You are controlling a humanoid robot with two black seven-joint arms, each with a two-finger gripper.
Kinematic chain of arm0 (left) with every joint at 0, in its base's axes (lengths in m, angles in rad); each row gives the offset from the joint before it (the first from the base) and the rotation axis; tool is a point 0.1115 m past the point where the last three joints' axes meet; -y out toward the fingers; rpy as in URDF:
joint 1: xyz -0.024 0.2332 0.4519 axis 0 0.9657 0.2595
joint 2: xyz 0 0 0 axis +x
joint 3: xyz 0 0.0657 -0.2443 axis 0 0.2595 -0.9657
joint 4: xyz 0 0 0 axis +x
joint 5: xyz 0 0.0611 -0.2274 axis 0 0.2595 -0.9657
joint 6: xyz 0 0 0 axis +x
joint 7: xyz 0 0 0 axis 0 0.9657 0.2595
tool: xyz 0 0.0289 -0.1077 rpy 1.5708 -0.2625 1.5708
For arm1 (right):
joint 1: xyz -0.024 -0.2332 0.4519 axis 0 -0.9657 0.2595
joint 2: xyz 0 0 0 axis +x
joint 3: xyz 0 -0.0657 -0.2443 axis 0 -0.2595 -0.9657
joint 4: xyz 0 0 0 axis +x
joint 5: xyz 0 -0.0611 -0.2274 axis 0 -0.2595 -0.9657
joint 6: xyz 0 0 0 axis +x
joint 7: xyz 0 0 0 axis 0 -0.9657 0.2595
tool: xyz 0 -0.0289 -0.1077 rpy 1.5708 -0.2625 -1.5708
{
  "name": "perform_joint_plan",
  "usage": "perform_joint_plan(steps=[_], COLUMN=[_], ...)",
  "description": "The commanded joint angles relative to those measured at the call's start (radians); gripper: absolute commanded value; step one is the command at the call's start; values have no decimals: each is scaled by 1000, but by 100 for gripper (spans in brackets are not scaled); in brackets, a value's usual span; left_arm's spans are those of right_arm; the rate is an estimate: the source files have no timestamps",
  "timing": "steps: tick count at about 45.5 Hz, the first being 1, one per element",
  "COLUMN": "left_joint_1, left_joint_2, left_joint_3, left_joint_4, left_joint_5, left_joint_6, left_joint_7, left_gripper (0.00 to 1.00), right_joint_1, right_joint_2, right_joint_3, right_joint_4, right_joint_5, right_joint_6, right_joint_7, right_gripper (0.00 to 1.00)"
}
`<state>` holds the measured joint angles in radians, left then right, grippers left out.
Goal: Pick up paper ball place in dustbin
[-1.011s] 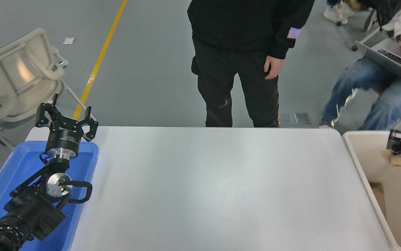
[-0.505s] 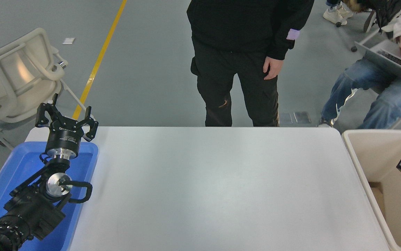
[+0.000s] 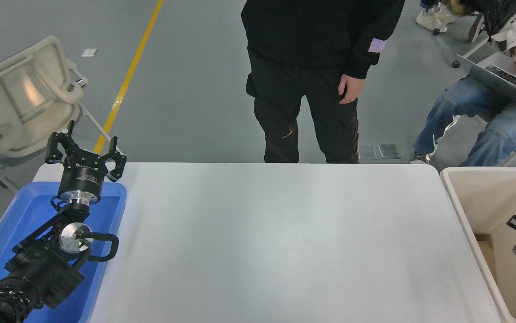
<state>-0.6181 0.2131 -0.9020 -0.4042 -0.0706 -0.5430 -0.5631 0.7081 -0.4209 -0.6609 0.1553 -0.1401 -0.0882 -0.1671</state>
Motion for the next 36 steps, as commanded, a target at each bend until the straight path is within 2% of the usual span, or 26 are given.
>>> perform_joint_plan(steps=[1,2,3,28,32,36], left_joint_1=[0,0,0,1,0,0], left_joint_2=[0,0,0,0,0,0], left_joint_3=[0,0,0,0,0,0], left_joint_4=[1,1,-1,1,1,1], left_joint_5=[0,0,0,0,0,0], left_joint_6=[0,0,0,0,0,0], left_joint_7=[0,0,0,0,0,0], left_gripper=[99,99,99,99,99,99], right_joint_1=[-6,-1,5,39,99,226], right_joint_2=[4,-1,-6,-38,-81,-177], right_joint_3=[11,11,11,3,-8,-60], right_joint_4=[-2,3,7,84,193,386], right_joint_5=[2,2,2,2,4,4], right_joint_6=[-4,-5,-5,-4,-4,4], right_joint_7=[0,0,0,0,-2,0], right_gripper=[50,60,66,70,70,72])
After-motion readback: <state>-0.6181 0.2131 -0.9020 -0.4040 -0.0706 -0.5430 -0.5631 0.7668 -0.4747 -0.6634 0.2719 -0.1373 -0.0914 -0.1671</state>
